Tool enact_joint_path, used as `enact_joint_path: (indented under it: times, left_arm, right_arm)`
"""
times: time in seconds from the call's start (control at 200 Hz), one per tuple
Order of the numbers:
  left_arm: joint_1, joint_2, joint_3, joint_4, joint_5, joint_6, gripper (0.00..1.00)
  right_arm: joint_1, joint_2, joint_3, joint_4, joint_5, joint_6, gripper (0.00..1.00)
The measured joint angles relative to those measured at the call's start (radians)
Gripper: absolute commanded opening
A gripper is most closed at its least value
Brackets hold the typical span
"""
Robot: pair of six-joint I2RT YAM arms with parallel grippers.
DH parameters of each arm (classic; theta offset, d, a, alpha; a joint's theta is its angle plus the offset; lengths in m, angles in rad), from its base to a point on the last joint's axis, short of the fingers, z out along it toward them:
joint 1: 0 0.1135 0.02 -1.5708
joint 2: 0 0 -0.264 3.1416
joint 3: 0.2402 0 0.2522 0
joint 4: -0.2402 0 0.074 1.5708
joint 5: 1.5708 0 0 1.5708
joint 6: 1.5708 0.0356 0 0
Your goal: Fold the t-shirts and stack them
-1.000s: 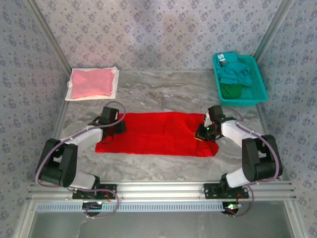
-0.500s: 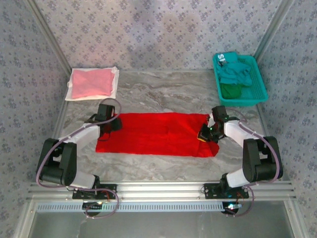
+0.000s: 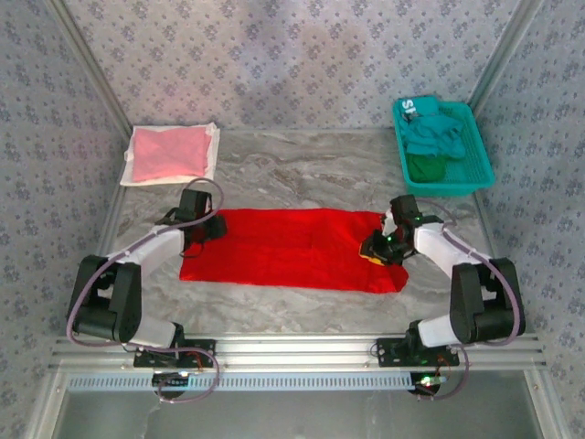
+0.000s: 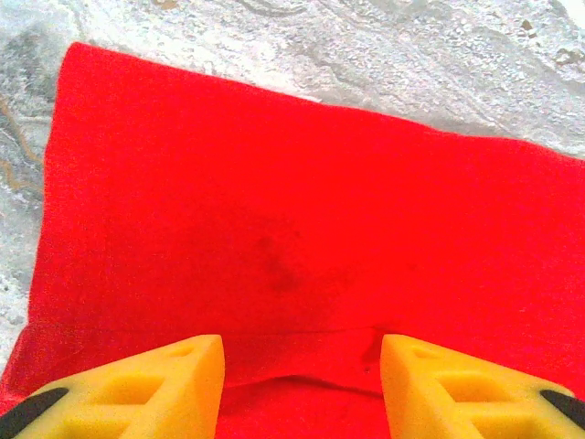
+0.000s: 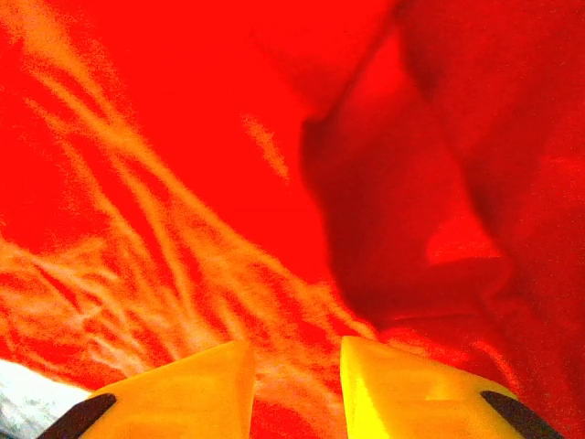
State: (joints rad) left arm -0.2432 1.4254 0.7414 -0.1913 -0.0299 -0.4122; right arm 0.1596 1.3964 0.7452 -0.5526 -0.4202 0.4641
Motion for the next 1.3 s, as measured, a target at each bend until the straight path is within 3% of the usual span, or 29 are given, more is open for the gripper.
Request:
enact_joint_path:
  times: [0.355, 0.72, 0.909, 1.119, 1.299]
  left_arm:
    - [-0.023, -0.038, -0.024, -0.016, 0.022, 0.004, 0.49]
    - [-0.055, -0.070, -0.069, -0.008, 0.041, 0.002, 0.50]
    - [-0.061, -0.069, -0.075, 0.006, 0.041, -0.001, 0.50]
    - [-0.061, -0.069, -0.077, 0.008, 0.040, -0.001, 0.50]
    - [-0.061, -0.070, -0.081, 0.008, 0.029, -0.002, 0.50]
  right_arm:
    - [0.079, -0.159, -0.059, -0.069, 0.074, 0.065, 0.40]
    - [0.106, -0.163, -0.162, -0.069, 0.083, 0.124, 0.39]
    - [0.127, -0.138, -0.173, -0.017, 0.072, 0.142, 0.27]
    - [0.134, -0.136, -0.175, 0.010, 0.072, 0.154, 0.00]
    - [0.116, -0.153, -0.174, -0.032, 0.071, 0.153, 0.00]
